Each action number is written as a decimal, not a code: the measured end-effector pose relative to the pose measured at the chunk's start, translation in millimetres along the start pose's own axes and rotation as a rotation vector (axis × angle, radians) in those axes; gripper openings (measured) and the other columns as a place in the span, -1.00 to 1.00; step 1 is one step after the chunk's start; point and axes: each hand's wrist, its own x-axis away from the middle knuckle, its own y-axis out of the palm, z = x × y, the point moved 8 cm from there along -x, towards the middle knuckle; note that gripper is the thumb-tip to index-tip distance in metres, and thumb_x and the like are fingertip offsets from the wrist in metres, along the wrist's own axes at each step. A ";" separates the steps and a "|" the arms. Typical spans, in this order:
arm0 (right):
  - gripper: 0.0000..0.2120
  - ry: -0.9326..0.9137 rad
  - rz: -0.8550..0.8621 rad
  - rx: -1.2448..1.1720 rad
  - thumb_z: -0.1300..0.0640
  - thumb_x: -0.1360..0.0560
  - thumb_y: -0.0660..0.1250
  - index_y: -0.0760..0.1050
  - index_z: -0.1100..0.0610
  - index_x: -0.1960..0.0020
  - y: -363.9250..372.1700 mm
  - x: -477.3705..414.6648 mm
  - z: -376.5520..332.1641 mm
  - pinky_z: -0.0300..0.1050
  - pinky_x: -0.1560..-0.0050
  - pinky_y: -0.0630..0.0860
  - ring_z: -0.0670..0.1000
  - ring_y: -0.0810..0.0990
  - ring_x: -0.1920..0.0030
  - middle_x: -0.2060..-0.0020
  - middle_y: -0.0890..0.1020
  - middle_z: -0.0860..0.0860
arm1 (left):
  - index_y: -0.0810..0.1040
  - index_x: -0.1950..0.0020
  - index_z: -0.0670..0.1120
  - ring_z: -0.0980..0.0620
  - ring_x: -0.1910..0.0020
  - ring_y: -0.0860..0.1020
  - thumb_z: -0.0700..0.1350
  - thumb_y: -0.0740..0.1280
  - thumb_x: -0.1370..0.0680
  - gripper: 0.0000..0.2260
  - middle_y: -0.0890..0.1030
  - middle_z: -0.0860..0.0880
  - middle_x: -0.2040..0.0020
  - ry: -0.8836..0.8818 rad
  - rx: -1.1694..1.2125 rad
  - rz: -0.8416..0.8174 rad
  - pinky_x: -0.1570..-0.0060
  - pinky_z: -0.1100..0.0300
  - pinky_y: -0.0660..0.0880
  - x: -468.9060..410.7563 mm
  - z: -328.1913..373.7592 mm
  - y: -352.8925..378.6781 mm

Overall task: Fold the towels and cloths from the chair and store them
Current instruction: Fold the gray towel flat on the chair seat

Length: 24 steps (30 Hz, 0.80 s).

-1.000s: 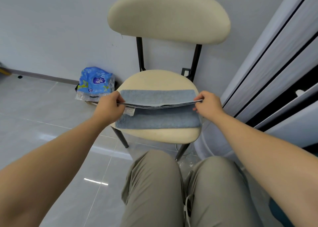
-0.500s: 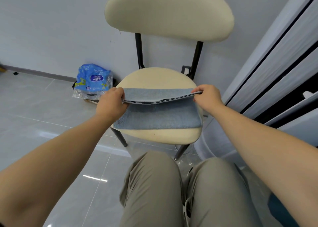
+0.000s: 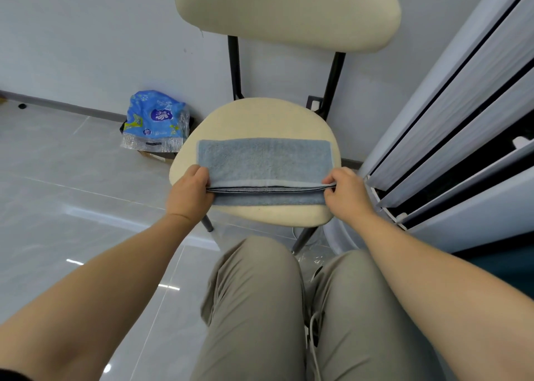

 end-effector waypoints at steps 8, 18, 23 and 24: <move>-0.82 0.039 -0.042 0.030 0.36 -0.44 0.22 0.50 0.13 0.07 5.6 5.1 2.1 0.03 -0.06 0.49 0.12 0.51 -0.02 -0.02 0.50 0.06 | 0.38 0.15 -0.18 -0.13 0.41 0.30 -0.28 0.37 -0.45 -0.84 0.44 -0.14 0.10 0.192 -0.065 -0.034 0.44 0.03 0.36 21.0 3.6 -1.1; -0.81 0.017 -0.172 0.121 0.34 -0.47 0.22 0.47 0.07 0.08 14.6 12.9 2.0 0.06 -0.13 0.51 0.11 0.51 -0.08 -0.11 0.47 0.03 | 0.46 0.13 -0.13 -0.10 0.18 0.43 -0.23 0.41 -0.48 -0.87 0.51 -0.08 0.05 0.265 -0.174 -0.087 0.25 -0.01 0.52 27.4 2.7 9.5; -0.83 0.029 -0.213 0.362 0.10 -0.51 0.23 0.58 0.02 -0.01 13.7 16.3 -5.0 -0.01 -0.14 0.45 0.06 0.47 -0.20 -0.15 0.50 -0.07 | 0.53 0.20 0.00 -0.08 0.14 0.45 0.17 0.35 -0.46 -0.75 0.54 0.06 0.16 0.254 -0.461 -0.020 0.07 0.03 0.32 33.8 2.3 0.0; -0.77 0.019 -0.173 0.438 0.03 -0.52 0.21 0.62 0.01 -0.04 10.1 15.6 -8.4 0.00 -0.20 0.40 0.06 0.44 -0.23 -0.15 0.52 -0.07 | 0.54 0.23 0.01 -0.07 0.13 0.44 0.22 0.29 -0.48 -0.71 0.54 0.07 0.19 0.231 -0.482 -0.004 0.05 0.02 0.30 32.5 6.4 -4.1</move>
